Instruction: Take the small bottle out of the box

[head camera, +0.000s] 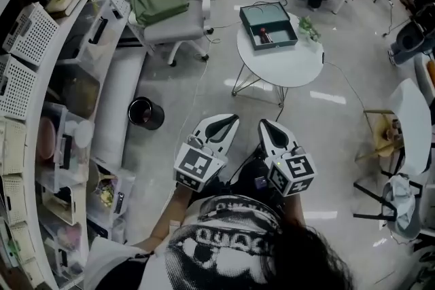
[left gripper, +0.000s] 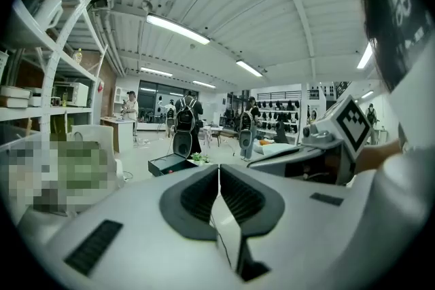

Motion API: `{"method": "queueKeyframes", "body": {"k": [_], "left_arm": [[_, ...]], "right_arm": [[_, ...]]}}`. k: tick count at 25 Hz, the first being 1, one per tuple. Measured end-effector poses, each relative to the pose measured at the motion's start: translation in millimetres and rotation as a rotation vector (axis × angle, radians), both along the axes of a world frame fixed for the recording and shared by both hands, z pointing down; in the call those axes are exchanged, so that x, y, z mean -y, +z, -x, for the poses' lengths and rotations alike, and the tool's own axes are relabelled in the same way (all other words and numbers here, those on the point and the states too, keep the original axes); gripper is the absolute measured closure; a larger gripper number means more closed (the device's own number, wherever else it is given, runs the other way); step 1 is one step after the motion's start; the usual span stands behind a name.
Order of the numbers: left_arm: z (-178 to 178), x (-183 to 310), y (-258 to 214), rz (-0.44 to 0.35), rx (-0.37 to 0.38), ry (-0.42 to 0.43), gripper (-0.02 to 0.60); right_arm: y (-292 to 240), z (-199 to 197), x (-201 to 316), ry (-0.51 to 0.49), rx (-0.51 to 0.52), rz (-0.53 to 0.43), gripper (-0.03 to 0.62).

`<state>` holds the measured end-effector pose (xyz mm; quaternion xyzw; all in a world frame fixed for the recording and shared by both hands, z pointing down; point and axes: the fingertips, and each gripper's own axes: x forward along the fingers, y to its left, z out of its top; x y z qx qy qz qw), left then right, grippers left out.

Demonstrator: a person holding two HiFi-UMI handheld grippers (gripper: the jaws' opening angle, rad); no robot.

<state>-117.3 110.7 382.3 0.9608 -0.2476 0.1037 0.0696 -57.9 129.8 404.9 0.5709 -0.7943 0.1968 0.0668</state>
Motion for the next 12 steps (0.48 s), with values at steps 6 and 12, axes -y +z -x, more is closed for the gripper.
{"method": "queueKeyframes", "body": {"k": [6, 12], "left_arm": [[-74, 28, -14, -0.021, -0.001, -0.042, 0.568], [-123, 41, -9, -0.017, 0.039, -0.094, 0.568]], "right_arm": [[-6, -78, 32, -0.042, 0.012, 0.002, 0.597], [3, -129, 54, -0.100, 0.036, 0.018, 0.597]]}}
